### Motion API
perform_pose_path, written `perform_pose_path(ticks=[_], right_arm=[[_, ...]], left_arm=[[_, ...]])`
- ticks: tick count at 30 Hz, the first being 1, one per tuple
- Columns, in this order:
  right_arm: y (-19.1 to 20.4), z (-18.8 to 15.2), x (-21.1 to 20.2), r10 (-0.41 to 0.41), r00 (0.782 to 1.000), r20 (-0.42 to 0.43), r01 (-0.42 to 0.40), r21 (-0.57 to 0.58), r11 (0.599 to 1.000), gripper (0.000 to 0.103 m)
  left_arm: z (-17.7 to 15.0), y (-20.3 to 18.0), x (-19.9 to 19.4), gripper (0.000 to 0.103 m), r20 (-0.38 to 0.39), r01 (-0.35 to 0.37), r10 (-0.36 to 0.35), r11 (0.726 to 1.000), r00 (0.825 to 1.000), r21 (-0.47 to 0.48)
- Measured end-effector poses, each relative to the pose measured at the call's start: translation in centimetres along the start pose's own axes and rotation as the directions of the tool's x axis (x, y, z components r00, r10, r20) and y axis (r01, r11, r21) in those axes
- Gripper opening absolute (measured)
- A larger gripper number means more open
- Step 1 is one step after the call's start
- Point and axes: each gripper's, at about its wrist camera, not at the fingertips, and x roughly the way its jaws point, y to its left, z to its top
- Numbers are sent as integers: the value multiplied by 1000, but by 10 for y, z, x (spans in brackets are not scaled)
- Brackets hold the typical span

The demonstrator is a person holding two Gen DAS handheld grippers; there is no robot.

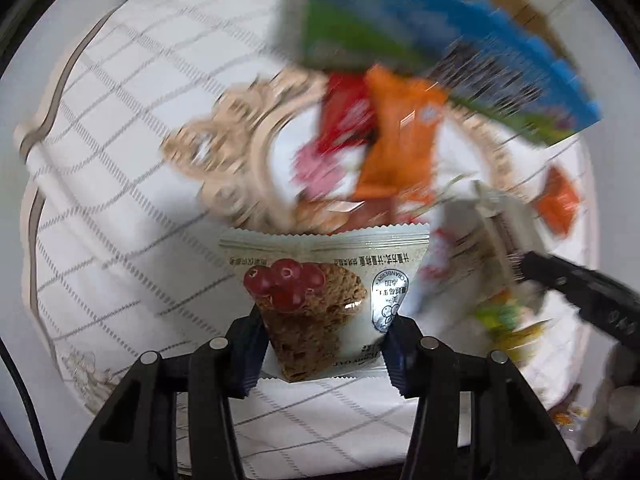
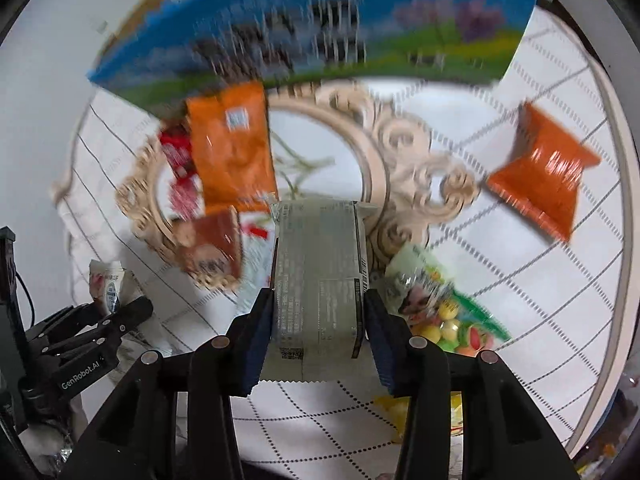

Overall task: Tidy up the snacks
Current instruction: 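Lower both packets into the box and open both tools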

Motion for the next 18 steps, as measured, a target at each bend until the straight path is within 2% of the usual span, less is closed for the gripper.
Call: perform_pose_path(ticks=[4, 6, 7, 9, 13, 18], right_arm=[[7, 11, -42, 46, 995, 84, -45, -9, 999, 47], [15, 20, -61, 71, 988, 139, -70, -14, 997, 47], [28, 30, -60, 79, 984, 162, -78, -12, 997, 47], [31, 47, -83, 87, 971, 224, -85, -18, 996, 47], [26, 90, -114, 50, 944, 325, -49, -12, 999, 47], [8, 160, -103, -51, 925, 377, 52, 7, 999, 47]], left_arm=[[35, -21, -36, 47, 52, 60, -61, 998, 997, 28], [53, -37, -56, 47, 84, 86, -91, 995, 992, 54], [70, -26, -61, 47, 94, 93, -98, 994, 991, 59], [93, -35, -74, 47, 125, 93, -102, 993, 987, 75], [150, -49, -92, 47, 171, 47, -65, 993, 983, 104], [229, -54, -72, 47, 157, -46, 29, 993, 987, 105]])
